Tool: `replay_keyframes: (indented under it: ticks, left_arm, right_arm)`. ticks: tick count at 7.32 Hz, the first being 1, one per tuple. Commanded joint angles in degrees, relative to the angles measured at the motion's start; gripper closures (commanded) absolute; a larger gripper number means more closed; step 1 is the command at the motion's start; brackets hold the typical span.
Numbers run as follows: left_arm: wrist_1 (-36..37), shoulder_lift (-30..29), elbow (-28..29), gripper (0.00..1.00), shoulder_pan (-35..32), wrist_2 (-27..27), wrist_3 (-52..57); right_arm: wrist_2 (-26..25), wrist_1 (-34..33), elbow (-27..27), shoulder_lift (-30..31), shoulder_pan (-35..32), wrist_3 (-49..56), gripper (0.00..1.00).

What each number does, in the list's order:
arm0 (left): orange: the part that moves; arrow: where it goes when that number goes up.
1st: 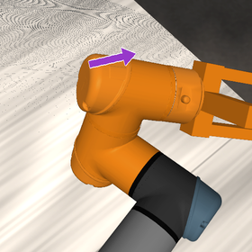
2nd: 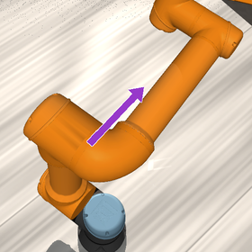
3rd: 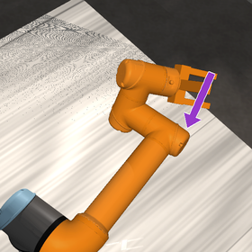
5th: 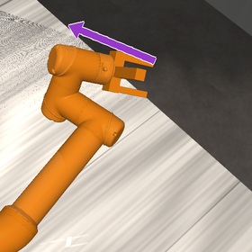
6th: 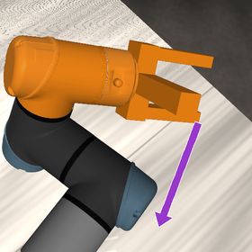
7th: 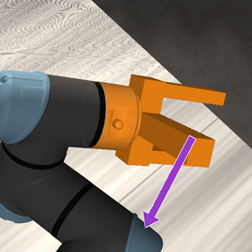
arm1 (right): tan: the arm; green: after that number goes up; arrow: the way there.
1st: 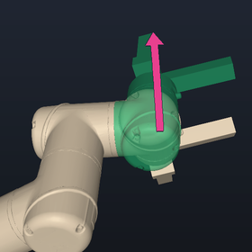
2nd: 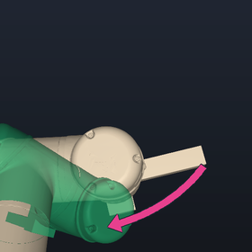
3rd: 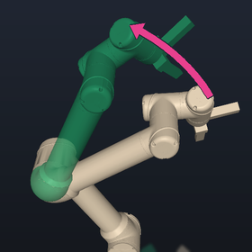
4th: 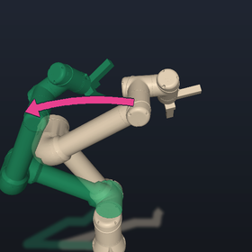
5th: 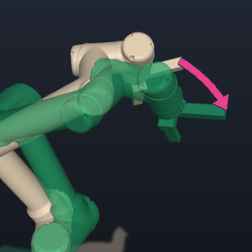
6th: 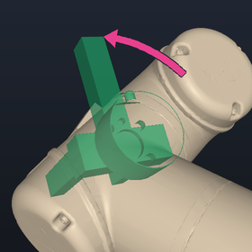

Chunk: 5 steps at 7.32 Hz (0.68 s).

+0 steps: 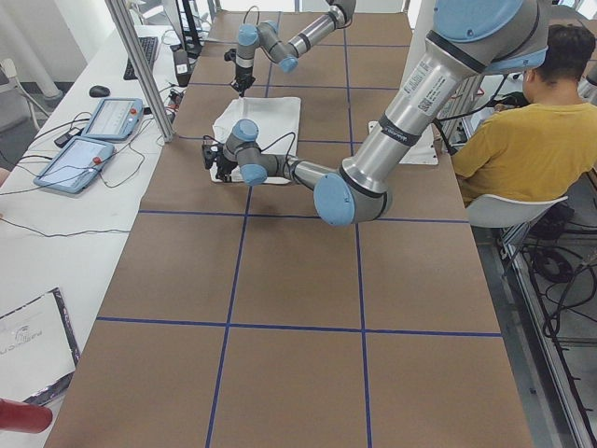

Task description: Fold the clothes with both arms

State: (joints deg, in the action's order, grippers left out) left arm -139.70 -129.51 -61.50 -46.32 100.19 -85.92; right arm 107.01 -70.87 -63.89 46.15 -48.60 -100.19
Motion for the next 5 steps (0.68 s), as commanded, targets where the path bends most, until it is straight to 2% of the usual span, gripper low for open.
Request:
replay_keyframes:
  ticks: [1, 2, 3, 5]
  left_arm:
    - [0.0, 0.1, 0.0, 0.43, 0.0, -0.1, 0.1]
    - [0.0, 0.8, -0.2, 0.43, 0.0, -0.4, 0.1]
    - [-0.1, 1.0, -0.3, 0.43, -0.1, -0.4, 1.8]
    - [-3.8, 5.0, -3.8, 0.43, -0.4, -0.3, 5.4]
  right_arm:
    - [-1.1, 0.0, 0.8, 0.1, 0.0, 0.0, 0.13]
    - [-1.8, 0.0, 0.9, 0.1, -0.4, 0.4, 0.0]
    - [-1.4, -0.1, -0.9, -0.1, -0.8, 1.2, 0.0]
    - [1.4, -0.7, -8.5, 2.3, -1.1, -0.3, 0.0]
